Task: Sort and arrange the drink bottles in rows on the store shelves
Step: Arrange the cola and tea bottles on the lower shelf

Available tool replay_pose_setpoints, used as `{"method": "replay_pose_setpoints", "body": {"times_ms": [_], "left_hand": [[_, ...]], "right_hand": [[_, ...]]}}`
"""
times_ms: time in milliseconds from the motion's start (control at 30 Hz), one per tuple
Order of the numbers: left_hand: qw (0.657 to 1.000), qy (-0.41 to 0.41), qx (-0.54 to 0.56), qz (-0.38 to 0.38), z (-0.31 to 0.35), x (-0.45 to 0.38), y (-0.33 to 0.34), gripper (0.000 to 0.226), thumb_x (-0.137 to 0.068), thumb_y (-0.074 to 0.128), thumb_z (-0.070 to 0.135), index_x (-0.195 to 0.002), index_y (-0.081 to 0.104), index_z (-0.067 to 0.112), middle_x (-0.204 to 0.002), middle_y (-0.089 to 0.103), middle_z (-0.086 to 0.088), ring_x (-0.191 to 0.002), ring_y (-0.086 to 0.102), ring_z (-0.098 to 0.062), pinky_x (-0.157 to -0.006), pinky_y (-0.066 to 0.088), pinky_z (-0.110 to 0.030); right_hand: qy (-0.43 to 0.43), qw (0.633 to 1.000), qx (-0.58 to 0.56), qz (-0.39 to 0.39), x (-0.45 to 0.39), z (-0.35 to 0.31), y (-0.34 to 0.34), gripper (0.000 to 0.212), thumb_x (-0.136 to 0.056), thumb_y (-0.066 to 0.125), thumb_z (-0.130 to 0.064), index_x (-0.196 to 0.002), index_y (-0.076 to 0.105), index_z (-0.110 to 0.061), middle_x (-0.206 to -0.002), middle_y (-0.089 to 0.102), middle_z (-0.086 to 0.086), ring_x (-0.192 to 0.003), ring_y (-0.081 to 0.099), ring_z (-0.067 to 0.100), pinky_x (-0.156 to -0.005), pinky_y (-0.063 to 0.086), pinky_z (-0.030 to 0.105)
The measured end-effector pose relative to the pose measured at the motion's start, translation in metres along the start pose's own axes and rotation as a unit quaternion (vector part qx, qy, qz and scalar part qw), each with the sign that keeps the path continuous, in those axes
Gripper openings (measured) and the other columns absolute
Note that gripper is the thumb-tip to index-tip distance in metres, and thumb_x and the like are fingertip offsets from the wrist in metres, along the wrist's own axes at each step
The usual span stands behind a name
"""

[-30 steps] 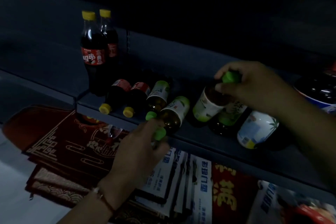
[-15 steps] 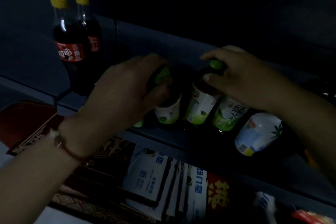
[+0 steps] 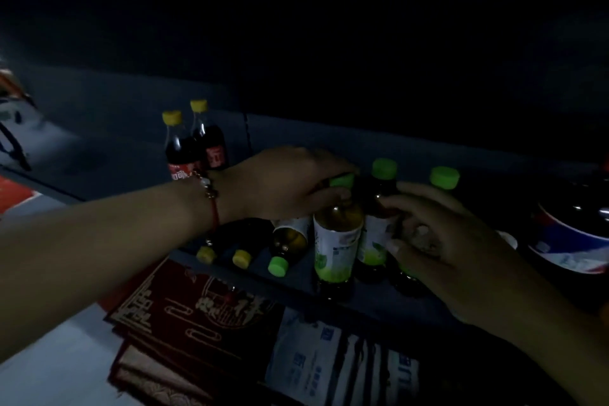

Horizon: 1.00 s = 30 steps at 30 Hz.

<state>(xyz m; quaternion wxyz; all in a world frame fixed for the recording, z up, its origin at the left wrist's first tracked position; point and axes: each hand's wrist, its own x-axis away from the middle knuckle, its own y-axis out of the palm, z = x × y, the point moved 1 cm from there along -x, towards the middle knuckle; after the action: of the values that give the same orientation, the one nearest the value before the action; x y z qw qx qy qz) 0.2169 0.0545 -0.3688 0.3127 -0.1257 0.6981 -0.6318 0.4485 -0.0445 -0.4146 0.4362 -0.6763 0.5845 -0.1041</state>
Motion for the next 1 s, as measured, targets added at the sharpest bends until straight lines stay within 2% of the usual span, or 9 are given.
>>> {"method": "replay_pose_setpoints", "body": {"times_ms": [100,200,267,333,433,600,767,933,1000], "left_hand": [[0.998,-0.003,-0.051,0.031,0.01,0.017,-0.004,0.059,-0.099,0.046,0.05,-0.153,0.033,0.029,-0.136,0.058,0.0,-0.116,0.058,-0.016,-0.086,0.051,-0.03],[0.991,-0.028,-0.065,0.113,0.021,0.067,-0.005,0.055,-0.1,0.051,0.041,-0.15,0.039,0.023,-0.116,0.061,0.001,-0.101,0.057,-0.014,-0.083,0.047,-0.03],[0.971,-0.135,-0.019,0.194,0.026,0.121,0.009,0.047,-0.098,0.057,0.031,-0.143,0.047,0.025,-0.11,0.061,0.005,-0.097,0.056,-0.009,-0.083,0.043,-0.025],[0.931,-0.265,0.056,0.245,0.027,0.17,0.037,0.042,-0.096,0.06,0.026,-0.137,0.051,0.031,-0.112,0.059,0.01,-0.098,0.058,-0.006,-0.08,0.041,-0.013],[0.91,-0.337,0.109,0.216,0.015,0.197,0.093,0.046,-0.094,0.063,0.022,-0.135,0.048,0.035,-0.121,0.059,0.006,-0.101,0.063,-0.012,-0.08,0.035,-0.004],[0.91,-0.346,0.155,0.167,-0.01,0.176,0.136,0.058,-0.098,0.055,0.04,-0.151,0.032,0.035,-0.134,0.047,0.002,-0.099,0.06,-0.019,-0.074,0.05,-0.031],[0.914,-0.319,0.219,0.123,-0.031,0.155,0.161,0.05,-0.1,0.053,0.031,-0.148,0.04,0.033,-0.126,0.051,-0.005,-0.105,0.055,-0.024,-0.078,0.046,-0.03],[0.879,-0.331,0.304,0.158,-0.041,0.143,0.168,0.03,-0.096,0.061,0.031,-0.127,0.059,0.03,-0.111,0.053,0.003,-0.092,0.054,-0.009,-0.071,0.041,-0.017],[0.875,-0.315,0.333,0.158,-0.043,0.147,0.17,0.026,-0.095,0.063,0.033,-0.121,0.059,0.032,-0.107,0.057,0.001,-0.085,0.057,-0.009,-0.07,0.046,-0.021]], "right_hand": [[0.002,1.0,0.004,0.009,0.022,-0.014,0.015,0.042,-0.091,0.058,-0.037,-0.121,0.04,-0.061,-0.138,0.025,-0.043,-0.124,0.036,-0.017,-0.097,0.03,0.005],[0.01,0.999,-0.012,-0.033,0.032,-0.032,0.039,0.038,-0.093,0.056,-0.039,-0.119,0.041,-0.062,-0.13,0.029,-0.045,-0.116,0.038,-0.017,-0.09,0.036,0.008],[0.025,0.993,-0.021,-0.114,0.035,-0.04,0.065,0.036,-0.095,0.053,-0.042,-0.118,0.037,-0.065,-0.124,0.026,-0.049,-0.11,0.04,-0.017,-0.087,0.041,0.01],[0.04,0.984,-0.023,-0.174,0.03,-0.046,0.092,0.039,-0.097,0.051,-0.044,-0.13,0.036,-0.058,-0.13,0.023,-0.045,-0.116,0.042,-0.009,-0.097,0.042,0.02],[0.059,0.981,0.003,-0.187,0.007,-0.052,0.125,0.052,-0.098,0.051,-0.044,-0.146,0.031,-0.041,-0.155,0.011,-0.026,-0.139,0.034,0.012,-0.108,0.039,0.034],[0.135,0.977,0.078,-0.146,-0.039,-0.049,0.176,0.066,-0.097,0.052,-0.044,-0.153,0.018,-0.033,-0.162,-0.005,-0.009,-0.141,0.034,0.025,-0.105,0.042,0.043],[0.169,0.976,0.113,-0.077,-0.048,-0.039,0.219,0.056,-0.097,0.05,-0.038,-0.149,0.03,-0.03,-0.16,-0.022,-0.01,-0.133,0.046,0.023,-0.097,0.048,0.034],[0.126,0.985,0.092,0.066,-0.044,-0.027,0.234,0.032,-0.092,0.058,-0.024,-0.123,0.057,-0.021,-0.163,0.001,-0.01,-0.135,0.044,0.019,-0.095,0.05,0.031],[0.127,0.985,0.084,0.083,-0.042,-0.028,0.233,0.021,-0.089,0.063,-0.023,-0.11,0.062,-0.019,-0.161,0.008,-0.011,-0.126,0.049,0.013,-0.087,0.051,0.026]]}}
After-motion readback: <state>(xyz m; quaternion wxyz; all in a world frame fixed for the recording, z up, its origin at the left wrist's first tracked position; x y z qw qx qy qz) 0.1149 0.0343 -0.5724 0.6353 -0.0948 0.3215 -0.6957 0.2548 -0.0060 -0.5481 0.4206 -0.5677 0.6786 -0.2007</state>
